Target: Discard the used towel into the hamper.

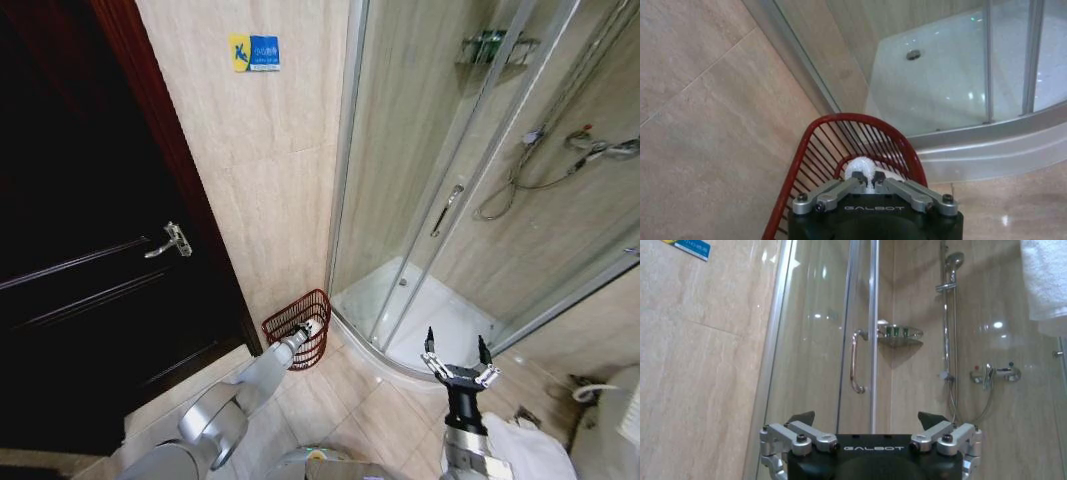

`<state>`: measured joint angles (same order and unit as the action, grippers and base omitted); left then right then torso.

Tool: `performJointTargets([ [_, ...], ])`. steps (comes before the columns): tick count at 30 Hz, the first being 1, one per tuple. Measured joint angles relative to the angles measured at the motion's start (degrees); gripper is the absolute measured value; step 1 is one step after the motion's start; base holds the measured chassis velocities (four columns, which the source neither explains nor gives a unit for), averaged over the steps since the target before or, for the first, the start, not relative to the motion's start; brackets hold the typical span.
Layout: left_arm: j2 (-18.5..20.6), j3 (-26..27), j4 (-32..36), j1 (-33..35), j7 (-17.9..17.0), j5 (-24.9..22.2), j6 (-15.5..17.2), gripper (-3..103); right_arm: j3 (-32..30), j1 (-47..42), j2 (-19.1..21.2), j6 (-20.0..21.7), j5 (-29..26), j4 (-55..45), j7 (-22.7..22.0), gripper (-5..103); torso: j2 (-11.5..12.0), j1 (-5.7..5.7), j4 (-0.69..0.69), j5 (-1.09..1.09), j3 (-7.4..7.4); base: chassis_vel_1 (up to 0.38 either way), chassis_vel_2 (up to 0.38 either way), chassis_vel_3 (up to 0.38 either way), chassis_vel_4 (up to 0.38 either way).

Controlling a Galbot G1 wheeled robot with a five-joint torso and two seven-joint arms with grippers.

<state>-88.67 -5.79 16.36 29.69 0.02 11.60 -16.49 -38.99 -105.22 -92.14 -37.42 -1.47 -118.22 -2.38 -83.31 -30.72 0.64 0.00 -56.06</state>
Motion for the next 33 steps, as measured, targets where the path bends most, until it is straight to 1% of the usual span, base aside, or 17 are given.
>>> performJointTargets([
  [4,-0.1,0.0,-0.1,-0.1,-0.1,-0.5,0.0,-1,0.0,0.1,0.0,0.0,0.0,0.1,0.0,100,0.0,0.0,0.0,0.01,0.0,0.0,0.0,0.0,0.0],
  [6,-0.3,0.0,0.0,-0.1,-0.5,-0.7,0.0,9,0.0,0.3,0.0,0.0,0.0,0.2,0.0,100,0.0,0.01,0.0,0.01,0.0,0.0,0.0,0.0,0.0],
  [8,-0.3,0.0,0.1,-0.1,-0.6,-0.7,0.0,9,0.0,0.5,0.0,0.0,0.0,0.3,0.0,100,0.0,0.01,0.0,0.0,0.0,0.0,0.0,0.0,0.0],
  [11,-0.4,0.0,0.3,-0.1,-1.0,-0.7,0.0,25,0.0,0.8,0.0,0.2,0.0,0.4,0.0,100,0.0,0.01,0.0,0.0,0.0,0.0,0.0,0.0,0.0],
  [12,-0.4,0.0,0.3,-0.1,-1.0,-0.7,0.0,25,0.0,0.8,0.0,0.2,0.0,0.4,0.0,100,0.0,0.01,0.0,0.0,0.0,0.0,0.0,0.0,0.0],
  [15,-0.3,0.0,0.5,0.1,-1.2,-0.6,0.0,41,0.0,1.0,0.0,0.3,-0.1,0.6,0.0,100,0.0,0.01,0.0,0.0,0.0,0.0,0.0,0.0,0.0],
  [17,-0.3,0.0,0.6,0.1,-1.2,-0.6,-0.1,41,0.0,1.0,0.0,0.3,-0.1,0.6,0.0,100,0.0,0.01,0.0,0.0,0.0,0.0,0.0,0.0,0.0],
  [20,0.2,0.0,1.0,0.3,-1.2,-0.6,-0.4,58,-0.1,1.1,0.0,0.3,-0.2,0.8,0.0,100,0.0,0.01,0.0,0.0,0.0,0.0,0.0,0.0,0.0],
  [21,0.2,0.0,1.0,0.3,-1.2,-0.6,-0.4,58,-0.1,1.1,0.0,0.3,-0.2,0.8,0.0,100,0.0,0.01,0.0,0.0,0.0,0.0,0.0,0.0,0.0],
  [24,1.0,0.3,2.5,1.2,-1.5,-1.4,-2.0,75,0.0,1.2,0.0,0.4,-0.3,0.8,-0.1,100,0.0,0.01,0.0,0.0,0.0,0.0,0.0,0.0,0.0],
  [25,1.0,0.3,2.5,1.2,-1.5,-1.4,-2.0,75,0.0,1.2,0.0,0.4,-0.3,0.8,-0.1,100,0.0,0.01,0.0,0.0,0.0,0.0,0.0,0.0,0.0],
  [27,1.7,0.7,3.8,1.9,-1.6,-2.0,-3.6,86,0.1,1.3,0.0,0.5,-0.3,0.7,-0.1,100,0.0,0.02,0.0,0.0,0.0,0.0,0.0,0.0,0.0],
  [28,1.7,0.7,3.8,1.9,-1.6,-2.0,-3.6,86,0.1,1.3,0.0,0.5,-0.3,0.7,-0.1,100,0.0,0.02,0.0,0.0,0.0,0.0,0.0,0.0,0.0],
  [30,2.9,1.1,5.6,2.9,-1.3,-2.1,-6.3,96,0.1,1.3,0.0,0.5,-0.3,0.6,-0.1,100,0.0,0.01,0.0,0.0,0.0,0.0,0.0,0.0,0.0],
  [31,3.7,1.2,7.0,3.5,-1.2,-2.3,-7.3,96,0.1,1.4,0.0,0.7,-0.3,0.5,-0.1,100,0.0,0.01,0.0,0.0,0.0,0.0,0.0,0.0,0.0],
  [32,4.5,1.2,8.7,4.2,-1.1,-2.8,-7.6,98,0.1,1.4,0.0,0.8,-0.3,0.4,-0.2,100,0.0,0.01,0.0,0.0,0.0,0.0,0.0,0.0,0.0],
  [33,4.5,1.2,8.7,4.2,-1.1,-2.8,-7.6,98,0.1,1.4,0.0,0.8,-0.3,0.4,-0.2,100,0.0,0.01,0.0,0.0,0.0,0.0,0.0,0.0,0.0],
])
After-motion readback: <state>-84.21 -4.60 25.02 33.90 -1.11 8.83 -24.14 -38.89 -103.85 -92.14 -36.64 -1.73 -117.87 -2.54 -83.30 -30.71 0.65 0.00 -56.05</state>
